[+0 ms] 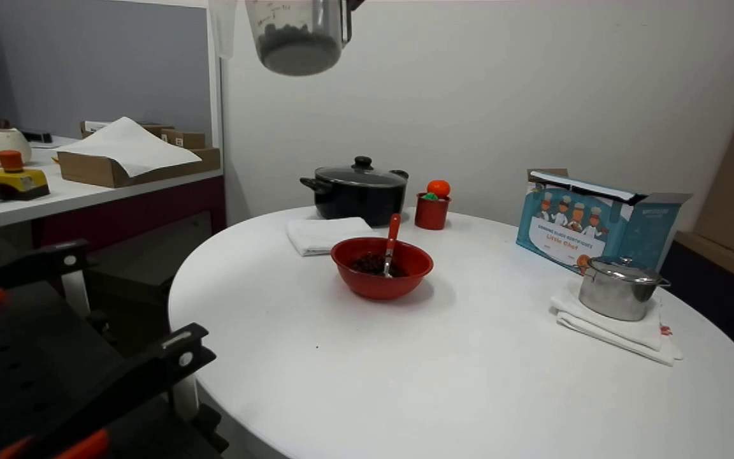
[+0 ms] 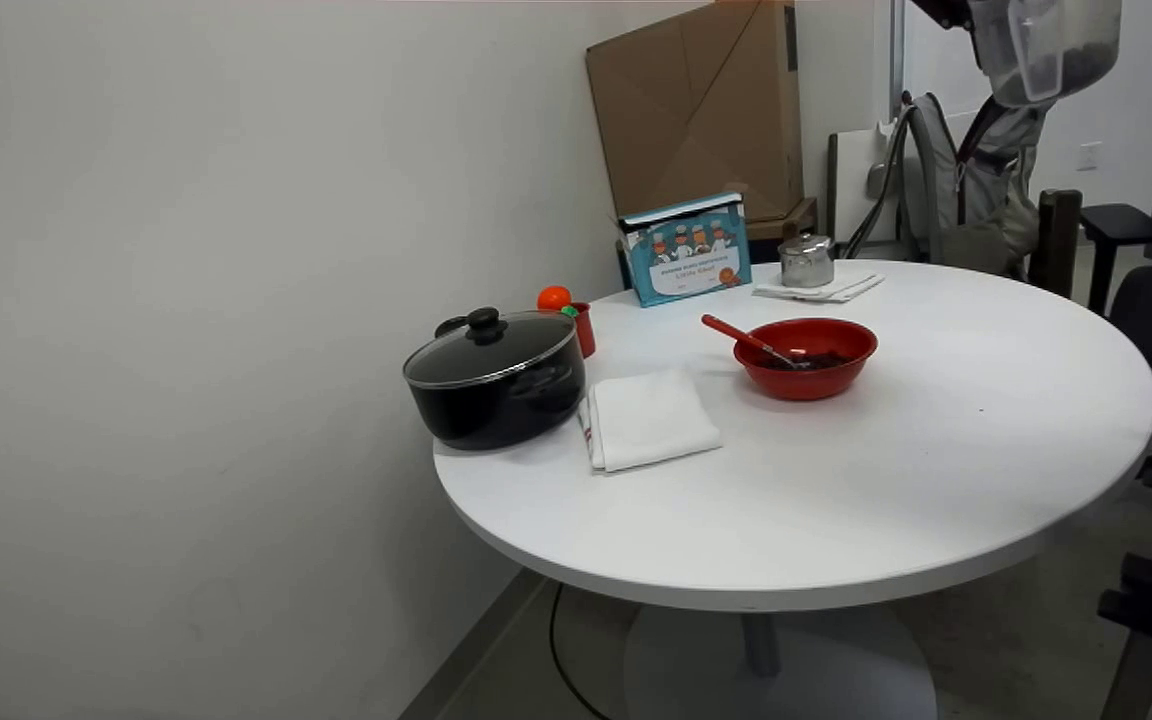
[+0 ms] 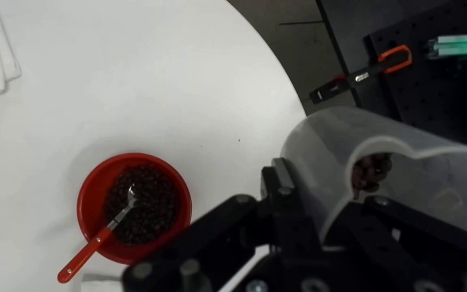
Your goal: Pick up the clear jug and move it to the left side of the table
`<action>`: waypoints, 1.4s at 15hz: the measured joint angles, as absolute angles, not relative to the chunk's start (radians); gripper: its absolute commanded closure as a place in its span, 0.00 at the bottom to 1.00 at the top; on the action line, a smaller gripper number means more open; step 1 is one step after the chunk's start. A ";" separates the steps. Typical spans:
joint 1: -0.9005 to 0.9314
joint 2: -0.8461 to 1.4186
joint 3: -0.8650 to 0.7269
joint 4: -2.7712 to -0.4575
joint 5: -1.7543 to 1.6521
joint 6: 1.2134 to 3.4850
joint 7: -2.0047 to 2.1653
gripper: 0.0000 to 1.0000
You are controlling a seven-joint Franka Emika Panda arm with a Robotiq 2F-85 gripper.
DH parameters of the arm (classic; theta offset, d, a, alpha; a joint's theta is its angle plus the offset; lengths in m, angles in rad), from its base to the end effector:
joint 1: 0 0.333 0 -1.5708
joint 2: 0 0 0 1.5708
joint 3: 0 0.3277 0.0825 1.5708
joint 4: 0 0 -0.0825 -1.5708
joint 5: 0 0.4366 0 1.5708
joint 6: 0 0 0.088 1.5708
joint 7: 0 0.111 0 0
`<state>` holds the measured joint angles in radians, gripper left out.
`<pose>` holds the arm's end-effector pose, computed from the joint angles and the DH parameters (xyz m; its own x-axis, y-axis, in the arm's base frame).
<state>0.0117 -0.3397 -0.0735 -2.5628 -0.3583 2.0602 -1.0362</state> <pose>0.4348 -0.0453 0.3482 0.3612 0.8784 -0.3129 0.9211 -0.3884 -0.0270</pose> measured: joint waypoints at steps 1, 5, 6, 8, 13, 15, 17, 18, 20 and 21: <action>0.012 -0.333 -0.075 -2.580 -0.330 2.083 -1.033 0.93; 0.017 -0.283 -0.075 -2.622 -0.180 2.161 -0.979 0.93; 0.018 -0.266 -0.075 -2.626 -0.149 2.185 -0.959 0.93; 0.019 -0.232 -0.073 -2.635 -0.107 2.258 -0.916 0.93; 0.019 -0.128 -0.061 -2.673 -0.093 2.546 -0.751 0.94; 0.019 -0.072 -0.050 -2.689 -0.094 2.660 -0.676 0.94; 0.019 -0.009 -0.038 -2.701 -0.093 2.750 -0.594 0.94; 0.019 0.025 -0.033 -2.703 -0.092 2.785 -0.551 0.94; 0.017 0.095 -0.023 -2.704 -0.091 2.836 -0.469 0.94; 0.015 0.128 -0.019 -2.703 -0.090 2.855 -0.431 0.94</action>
<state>0.0154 0.1282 -0.0188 -2.7025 -0.0899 2.8555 -0.4305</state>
